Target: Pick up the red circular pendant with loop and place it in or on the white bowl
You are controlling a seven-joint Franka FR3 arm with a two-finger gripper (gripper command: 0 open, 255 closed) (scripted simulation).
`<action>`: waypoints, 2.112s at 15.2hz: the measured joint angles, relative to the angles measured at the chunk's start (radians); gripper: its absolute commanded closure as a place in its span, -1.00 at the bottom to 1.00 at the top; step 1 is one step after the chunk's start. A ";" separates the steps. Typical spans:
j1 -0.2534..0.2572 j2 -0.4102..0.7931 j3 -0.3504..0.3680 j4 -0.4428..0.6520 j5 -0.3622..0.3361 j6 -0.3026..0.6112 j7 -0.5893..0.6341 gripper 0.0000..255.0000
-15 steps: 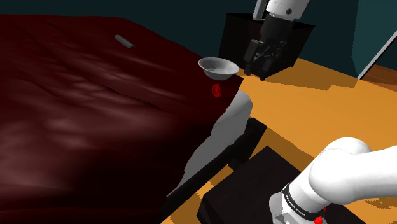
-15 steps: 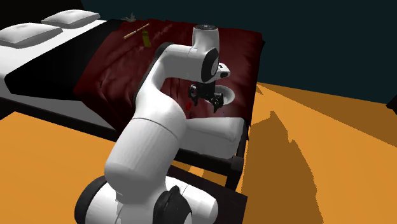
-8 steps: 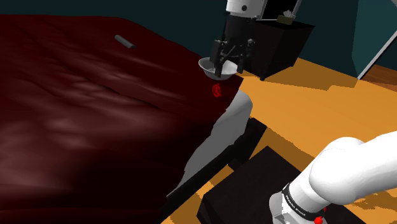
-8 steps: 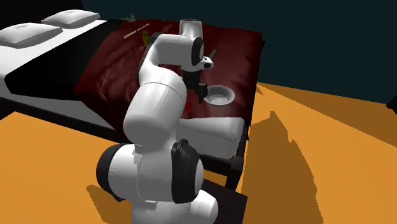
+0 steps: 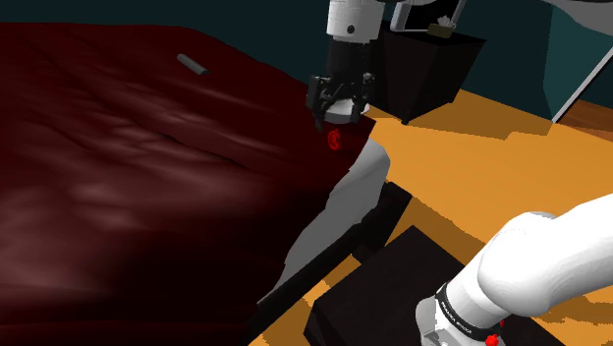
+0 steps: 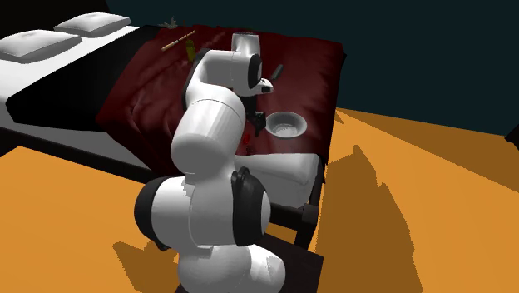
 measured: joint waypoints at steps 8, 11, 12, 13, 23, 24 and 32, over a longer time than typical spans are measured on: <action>0.002 -0.013 0.000 -0.044 0.004 0.032 -0.003 -1.00; 0.002 -0.013 0.000 -0.044 0.004 0.032 -0.003 1.00; 0.002 -0.013 0.000 -0.044 0.004 0.032 -0.003 1.00; 0.002 -0.013 0.000 -0.044 0.004 0.032 -0.003 1.00; 0.000 -0.002 0.000 0.004 0.001 -0.005 0.000 1.00; 0.000 -0.002 0.000 0.016 0.000 -0.017 0.002 1.00; -0.004 0.030 -0.004 0.157 -0.008 -0.127 0.011 1.00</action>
